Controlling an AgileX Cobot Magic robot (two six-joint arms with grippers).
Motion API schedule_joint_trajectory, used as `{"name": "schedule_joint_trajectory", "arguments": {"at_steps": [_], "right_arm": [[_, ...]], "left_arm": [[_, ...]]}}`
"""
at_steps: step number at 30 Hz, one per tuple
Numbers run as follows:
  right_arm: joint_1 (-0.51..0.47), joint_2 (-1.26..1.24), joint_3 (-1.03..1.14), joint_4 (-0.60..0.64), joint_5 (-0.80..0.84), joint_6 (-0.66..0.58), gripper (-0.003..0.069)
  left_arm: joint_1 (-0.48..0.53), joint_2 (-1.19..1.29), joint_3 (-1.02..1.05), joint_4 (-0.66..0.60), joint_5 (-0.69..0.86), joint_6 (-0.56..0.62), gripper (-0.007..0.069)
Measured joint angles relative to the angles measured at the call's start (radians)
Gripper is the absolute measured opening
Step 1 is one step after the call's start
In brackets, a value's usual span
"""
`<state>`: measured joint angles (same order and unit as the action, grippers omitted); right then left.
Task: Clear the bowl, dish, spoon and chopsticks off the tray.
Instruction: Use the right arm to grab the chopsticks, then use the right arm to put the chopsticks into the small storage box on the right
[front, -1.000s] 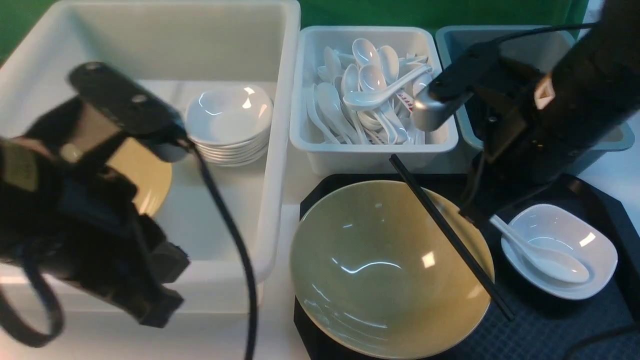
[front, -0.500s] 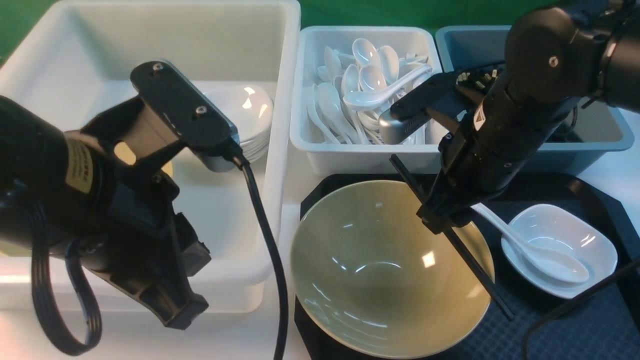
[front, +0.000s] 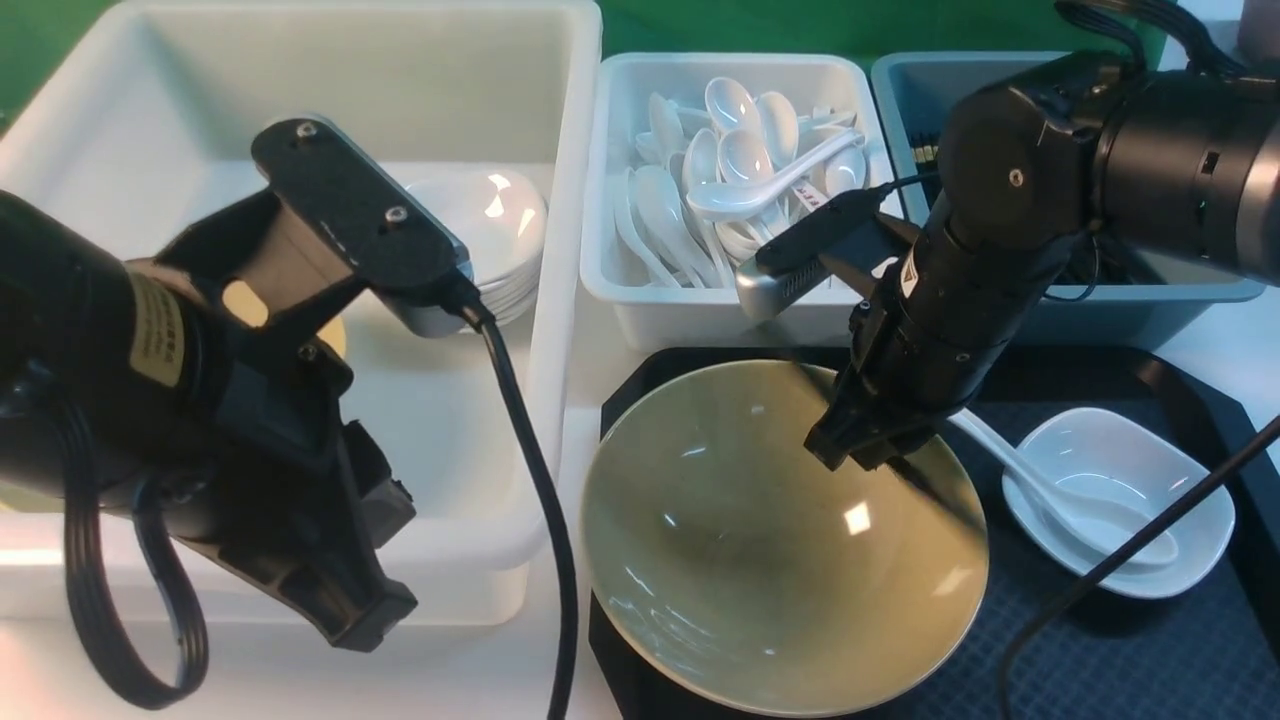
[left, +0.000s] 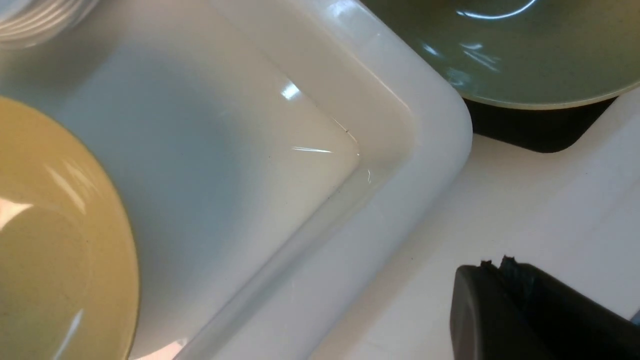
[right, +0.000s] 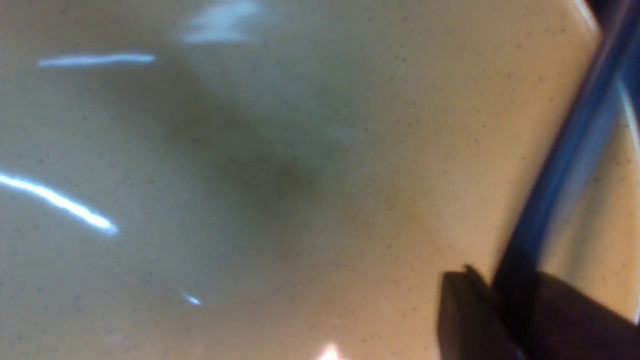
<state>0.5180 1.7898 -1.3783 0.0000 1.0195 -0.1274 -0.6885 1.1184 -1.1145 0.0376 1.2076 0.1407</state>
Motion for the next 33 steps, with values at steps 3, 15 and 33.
{"name": "schedule_joint_trajectory", "arguments": {"at_steps": [3,15,33], "right_arm": [[0.000,-0.013,0.000,0.000,0.019,-0.001,0.0127],[-0.180,-0.119,-0.276,-0.113,-0.021,0.015,0.0128],[-0.469,0.327,-0.499,-0.122,-0.474,0.350,0.0254]], "left_arm": [[0.000,0.000,0.000,0.000,0.004,0.000,-0.0008],[0.000,0.032,0.000,-0.119,-0.351,-0.034,-0.0008],[0.000,0.184,0.000,-0.216,-0.818,0.196,-0.0008]]}}
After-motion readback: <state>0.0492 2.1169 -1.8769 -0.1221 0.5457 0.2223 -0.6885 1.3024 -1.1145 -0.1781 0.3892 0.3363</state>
